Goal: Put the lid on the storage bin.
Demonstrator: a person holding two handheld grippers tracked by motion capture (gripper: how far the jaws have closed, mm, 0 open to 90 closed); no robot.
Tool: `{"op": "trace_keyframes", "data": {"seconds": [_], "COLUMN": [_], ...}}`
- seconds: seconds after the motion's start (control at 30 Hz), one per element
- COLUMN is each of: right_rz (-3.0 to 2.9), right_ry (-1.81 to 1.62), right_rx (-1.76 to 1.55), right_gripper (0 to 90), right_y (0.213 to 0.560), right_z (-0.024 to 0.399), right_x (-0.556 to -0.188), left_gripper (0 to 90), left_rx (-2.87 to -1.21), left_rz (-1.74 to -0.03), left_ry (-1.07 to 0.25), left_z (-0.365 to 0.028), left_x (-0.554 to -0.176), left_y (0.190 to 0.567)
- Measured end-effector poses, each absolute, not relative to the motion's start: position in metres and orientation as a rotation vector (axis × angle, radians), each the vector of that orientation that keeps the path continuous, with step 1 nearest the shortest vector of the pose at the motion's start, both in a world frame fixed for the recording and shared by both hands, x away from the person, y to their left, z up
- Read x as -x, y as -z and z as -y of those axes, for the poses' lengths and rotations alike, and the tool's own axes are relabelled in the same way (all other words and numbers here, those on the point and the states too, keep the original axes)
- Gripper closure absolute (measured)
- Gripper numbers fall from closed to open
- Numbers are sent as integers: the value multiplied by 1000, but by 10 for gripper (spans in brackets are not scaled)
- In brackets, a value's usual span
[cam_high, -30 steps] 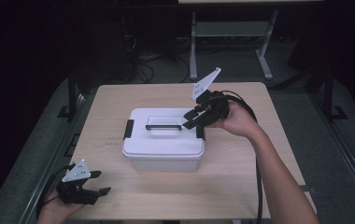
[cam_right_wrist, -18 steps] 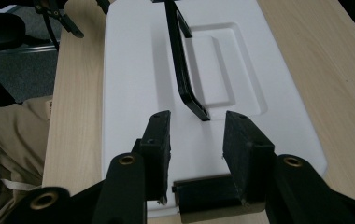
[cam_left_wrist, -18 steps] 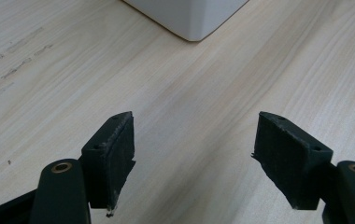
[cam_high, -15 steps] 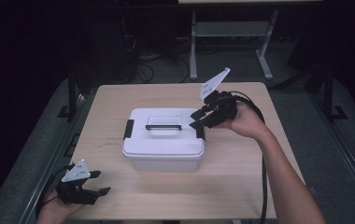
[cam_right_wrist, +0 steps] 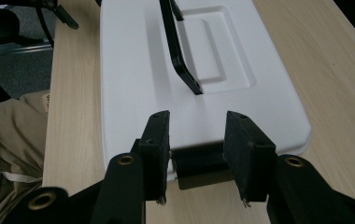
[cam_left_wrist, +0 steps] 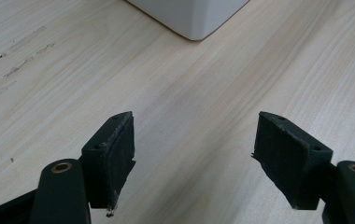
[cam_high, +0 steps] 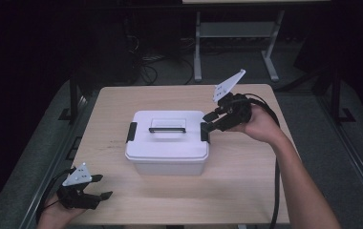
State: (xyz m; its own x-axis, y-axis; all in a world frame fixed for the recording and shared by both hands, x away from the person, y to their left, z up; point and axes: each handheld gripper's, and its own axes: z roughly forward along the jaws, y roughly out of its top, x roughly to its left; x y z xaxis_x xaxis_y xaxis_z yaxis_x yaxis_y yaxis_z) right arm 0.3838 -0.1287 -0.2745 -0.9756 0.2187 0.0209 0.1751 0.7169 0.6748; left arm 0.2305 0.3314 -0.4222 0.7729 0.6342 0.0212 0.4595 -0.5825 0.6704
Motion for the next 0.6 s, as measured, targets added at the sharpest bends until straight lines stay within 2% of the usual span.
{"op": "trace_keyframes", "data": {"seconds": [0.6], "right_rz": [-2842], "right_ry": [-1101], "right_rx": [-387], "right_gripper": [591], "right_y": [280], "right_z": [151], "right_x": [-379], "left_gripper": [287], "left_rx": [-2295], "left_rz": [-818], "left_ry": [-338], "left_z": [-333], "left_x": [-231], "left_y": [423]}}
